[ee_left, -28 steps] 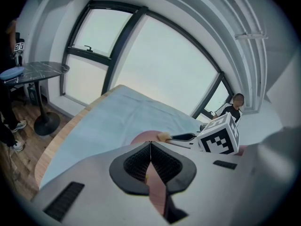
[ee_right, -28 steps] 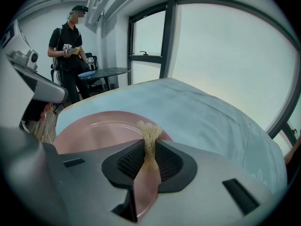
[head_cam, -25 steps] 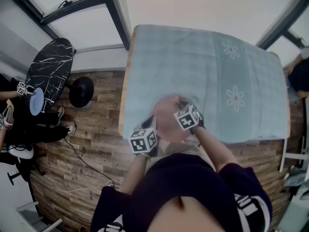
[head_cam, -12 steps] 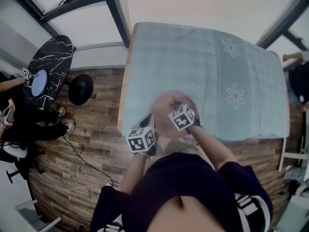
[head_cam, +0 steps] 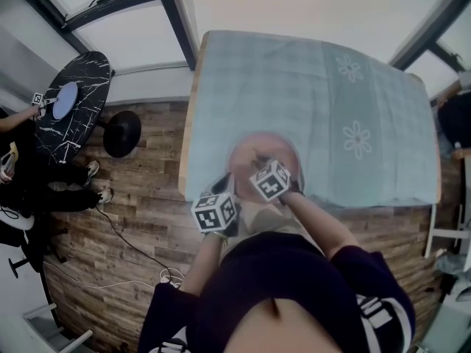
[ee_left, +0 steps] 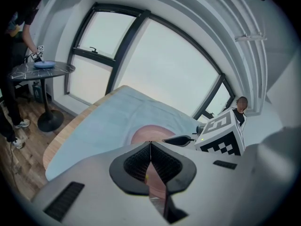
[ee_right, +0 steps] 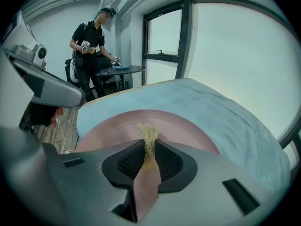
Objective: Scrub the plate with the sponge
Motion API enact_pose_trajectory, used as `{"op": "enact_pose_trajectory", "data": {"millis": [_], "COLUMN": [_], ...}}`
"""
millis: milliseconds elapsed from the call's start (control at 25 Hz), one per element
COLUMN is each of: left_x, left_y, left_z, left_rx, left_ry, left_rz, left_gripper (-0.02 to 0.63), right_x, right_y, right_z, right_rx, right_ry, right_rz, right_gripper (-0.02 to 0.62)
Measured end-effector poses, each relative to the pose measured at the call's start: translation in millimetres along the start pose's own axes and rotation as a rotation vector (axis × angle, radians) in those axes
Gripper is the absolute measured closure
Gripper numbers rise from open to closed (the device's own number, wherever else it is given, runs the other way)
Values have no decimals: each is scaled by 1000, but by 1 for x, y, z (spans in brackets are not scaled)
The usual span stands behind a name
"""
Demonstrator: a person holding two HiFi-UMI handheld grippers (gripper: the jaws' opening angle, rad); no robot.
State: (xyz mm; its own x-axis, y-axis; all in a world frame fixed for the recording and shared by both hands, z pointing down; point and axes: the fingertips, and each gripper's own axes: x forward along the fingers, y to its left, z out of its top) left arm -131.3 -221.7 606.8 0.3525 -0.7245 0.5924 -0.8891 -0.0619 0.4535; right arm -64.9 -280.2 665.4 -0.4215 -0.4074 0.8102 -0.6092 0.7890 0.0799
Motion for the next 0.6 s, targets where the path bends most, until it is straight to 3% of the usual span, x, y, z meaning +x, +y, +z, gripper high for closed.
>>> {"op": "enact_pose_trajectory", "data": {"millis": [600], "left_x": [-27], "left_y": [0], "left_z": [-33], "left_rx": [1], "left_ry": [-2], "left_rz": [1], "left_gripper": [594], "right_x": [-11], "right_y": [52], "right_z": [-11], "right_rx": [-23], "right_ry": [-26], "right_rz": [63], "right_gripper": [528]}}
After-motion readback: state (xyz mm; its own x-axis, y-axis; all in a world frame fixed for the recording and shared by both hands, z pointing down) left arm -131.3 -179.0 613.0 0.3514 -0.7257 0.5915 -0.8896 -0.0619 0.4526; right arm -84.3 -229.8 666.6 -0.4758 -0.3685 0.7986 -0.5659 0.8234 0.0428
